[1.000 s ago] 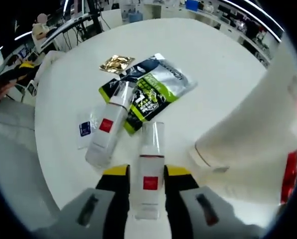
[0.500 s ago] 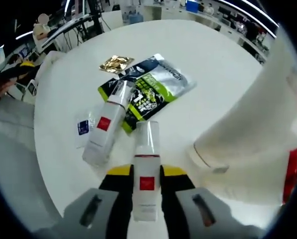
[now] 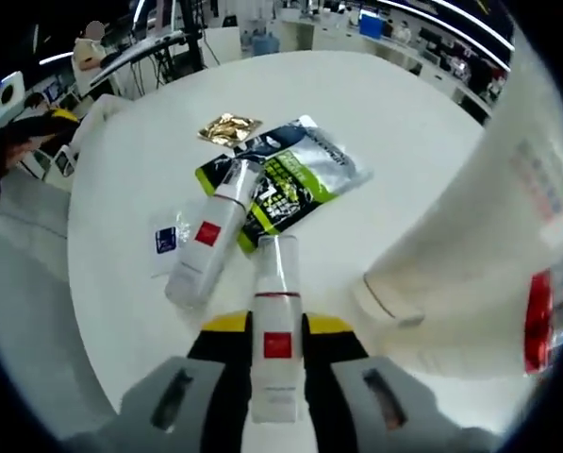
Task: Arrange the skincare products in the storage area until every visible bottle or jar stands upright without overlapping.
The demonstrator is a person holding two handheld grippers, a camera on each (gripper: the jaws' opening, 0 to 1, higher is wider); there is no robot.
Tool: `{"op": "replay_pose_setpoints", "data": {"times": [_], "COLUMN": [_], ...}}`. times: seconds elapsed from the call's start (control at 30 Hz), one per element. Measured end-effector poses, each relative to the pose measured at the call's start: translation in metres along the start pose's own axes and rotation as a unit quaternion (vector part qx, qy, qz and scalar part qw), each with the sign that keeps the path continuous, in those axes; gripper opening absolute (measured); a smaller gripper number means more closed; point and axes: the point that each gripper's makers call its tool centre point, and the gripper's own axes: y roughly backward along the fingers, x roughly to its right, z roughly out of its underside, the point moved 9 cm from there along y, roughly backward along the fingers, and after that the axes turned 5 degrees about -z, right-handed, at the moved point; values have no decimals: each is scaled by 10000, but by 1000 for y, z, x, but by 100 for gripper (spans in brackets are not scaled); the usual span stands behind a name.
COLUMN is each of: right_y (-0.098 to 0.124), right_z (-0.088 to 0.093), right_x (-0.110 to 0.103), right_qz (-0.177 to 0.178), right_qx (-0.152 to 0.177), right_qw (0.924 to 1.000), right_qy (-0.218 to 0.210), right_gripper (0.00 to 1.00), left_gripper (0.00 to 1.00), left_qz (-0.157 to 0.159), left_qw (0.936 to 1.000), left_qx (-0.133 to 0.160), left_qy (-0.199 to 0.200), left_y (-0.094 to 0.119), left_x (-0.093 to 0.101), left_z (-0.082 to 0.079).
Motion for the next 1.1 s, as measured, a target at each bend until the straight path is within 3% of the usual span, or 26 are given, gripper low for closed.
{"op": "replay_pose_setpoints", "data": {"times": [0.33, 0.63, 1.1], "right_y": [20, 43, 73], "right_z": [-2, -13, -40], "right_x": [-8, -24, -54], "right_qz": [215, 290, 273], "right_qx": [460, 986, 1898], "right_qw": [9987, 9947, 9814], "right_qy": [25, 41, -98], "right_gripper": [19, 19, 19], "left_gripper": [81, 81, 81], "left_qz": [72, 223, 558], "left_qw": [10000, 9995, 9940], "left_qx": [-14, 124, 509], "left_qy": [51, 185, 794], "left_y": [1, -3, -6], "left_x": [6, 13, 16], "left_z": [-2, -16, -41]}}
